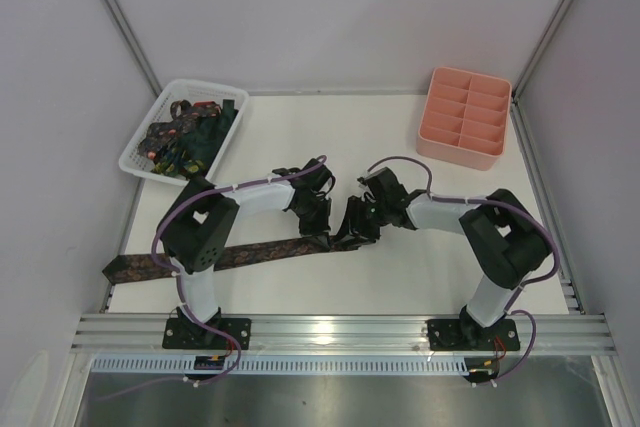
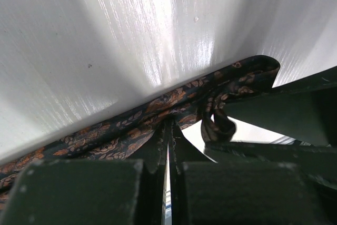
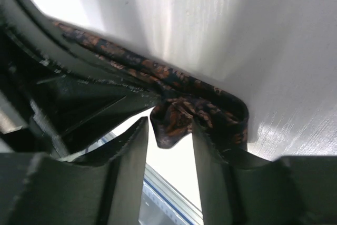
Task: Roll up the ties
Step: Roll the tie
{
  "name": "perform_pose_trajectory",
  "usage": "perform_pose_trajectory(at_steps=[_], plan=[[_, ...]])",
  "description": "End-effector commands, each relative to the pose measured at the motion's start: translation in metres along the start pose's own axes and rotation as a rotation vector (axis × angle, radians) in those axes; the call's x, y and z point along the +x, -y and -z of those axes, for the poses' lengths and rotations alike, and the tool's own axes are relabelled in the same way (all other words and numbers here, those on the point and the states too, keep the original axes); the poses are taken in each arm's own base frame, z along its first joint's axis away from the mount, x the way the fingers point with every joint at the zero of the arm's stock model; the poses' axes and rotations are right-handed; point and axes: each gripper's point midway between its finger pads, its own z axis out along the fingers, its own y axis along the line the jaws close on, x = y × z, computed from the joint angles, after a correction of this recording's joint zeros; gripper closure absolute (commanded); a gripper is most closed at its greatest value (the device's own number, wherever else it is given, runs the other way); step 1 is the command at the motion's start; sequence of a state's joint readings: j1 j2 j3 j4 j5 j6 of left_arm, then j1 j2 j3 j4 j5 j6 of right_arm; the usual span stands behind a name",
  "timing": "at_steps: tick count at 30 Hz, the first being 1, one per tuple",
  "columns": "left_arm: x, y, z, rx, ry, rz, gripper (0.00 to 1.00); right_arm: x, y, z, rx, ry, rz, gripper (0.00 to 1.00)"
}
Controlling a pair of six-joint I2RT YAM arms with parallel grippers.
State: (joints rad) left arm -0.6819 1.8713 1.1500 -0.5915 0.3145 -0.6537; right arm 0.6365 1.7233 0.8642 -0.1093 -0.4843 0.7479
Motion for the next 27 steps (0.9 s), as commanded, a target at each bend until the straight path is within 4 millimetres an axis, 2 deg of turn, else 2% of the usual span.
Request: perform_pose_trajectory(at_steps=[1, 13, 27], plan=[[-0.004, -0.015, 0.004, -0.046, 0.038, -0.003, 0.99, 0.0, -0.01, 0.01, -0.084, 0.013, 0.045, 0.53], [-0.005, -0.015, 0.009, -0.032, 0.043, 0.015, 1.0, -0.01, -0.025, 0.014, -0.234, 0.015, 0.004, 0.52], [-0.012, -0.006, 0.023, -0.027, 0.077, 0.025, 1.0, -0.011, -0.012, -0.001, -0.23, -0.014, -0.066, 0.76]])
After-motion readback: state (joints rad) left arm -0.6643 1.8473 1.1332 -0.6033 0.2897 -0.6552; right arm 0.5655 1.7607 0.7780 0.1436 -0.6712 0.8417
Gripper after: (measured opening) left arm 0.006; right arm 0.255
